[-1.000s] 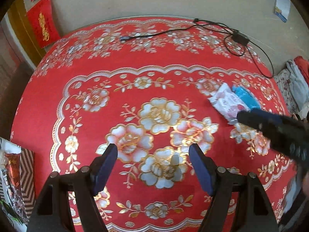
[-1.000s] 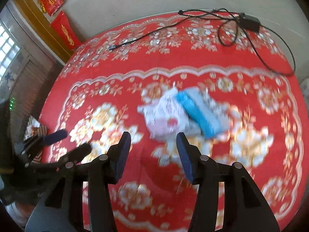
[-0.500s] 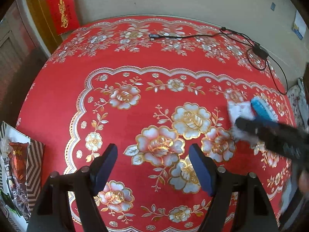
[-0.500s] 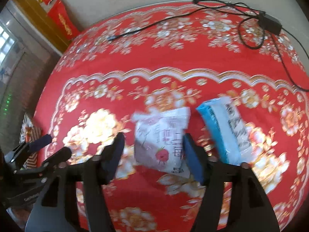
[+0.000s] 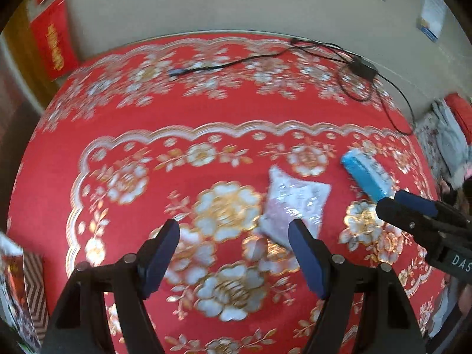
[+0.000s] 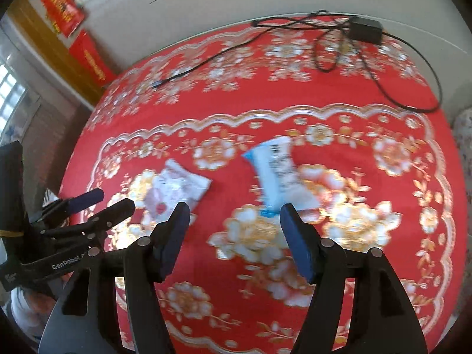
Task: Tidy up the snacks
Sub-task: 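Grasp the pink strawberry bun packet with the left tool while the right tool grasps the blue wafer packet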
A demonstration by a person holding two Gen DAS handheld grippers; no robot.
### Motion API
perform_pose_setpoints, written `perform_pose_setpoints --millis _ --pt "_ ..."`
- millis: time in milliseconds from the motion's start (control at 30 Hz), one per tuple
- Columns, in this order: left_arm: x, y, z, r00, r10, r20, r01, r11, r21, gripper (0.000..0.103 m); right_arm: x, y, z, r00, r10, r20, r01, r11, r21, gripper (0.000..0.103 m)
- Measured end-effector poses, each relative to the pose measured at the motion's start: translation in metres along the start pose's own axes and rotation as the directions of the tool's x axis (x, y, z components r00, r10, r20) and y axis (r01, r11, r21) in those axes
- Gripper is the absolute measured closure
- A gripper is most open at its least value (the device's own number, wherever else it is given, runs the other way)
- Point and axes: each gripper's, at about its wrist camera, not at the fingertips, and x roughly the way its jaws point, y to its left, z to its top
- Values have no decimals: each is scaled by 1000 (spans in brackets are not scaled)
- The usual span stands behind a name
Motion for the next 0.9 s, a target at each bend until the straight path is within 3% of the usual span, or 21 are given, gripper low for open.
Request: perform_pose_setpoints --millis 333,733,800,867,900 --pt "18 -37 11 998 -57 -41 61 993 106 25 4 -15 13 997 -75 2 75 995 -70 38" --pt "44 -48 14 995 -38 -89 51 988 145 25 35 -9 28 993 -110 -41 100 975 -197 39" --pt "46 -47 12 995 -42 -93 55 988 148 25 40 -6 29 993 -107 -48 94 972 -217 46" --pt "44 -48 8 996 -29 -79 42 985 166 35 44 -6 28 993 -103 -58 88 970 -228 63" --pt "43 -48 8 998 -15 -69 27 984 177 44 44 -5 28 993 -111 -49 96 966 -238 67"
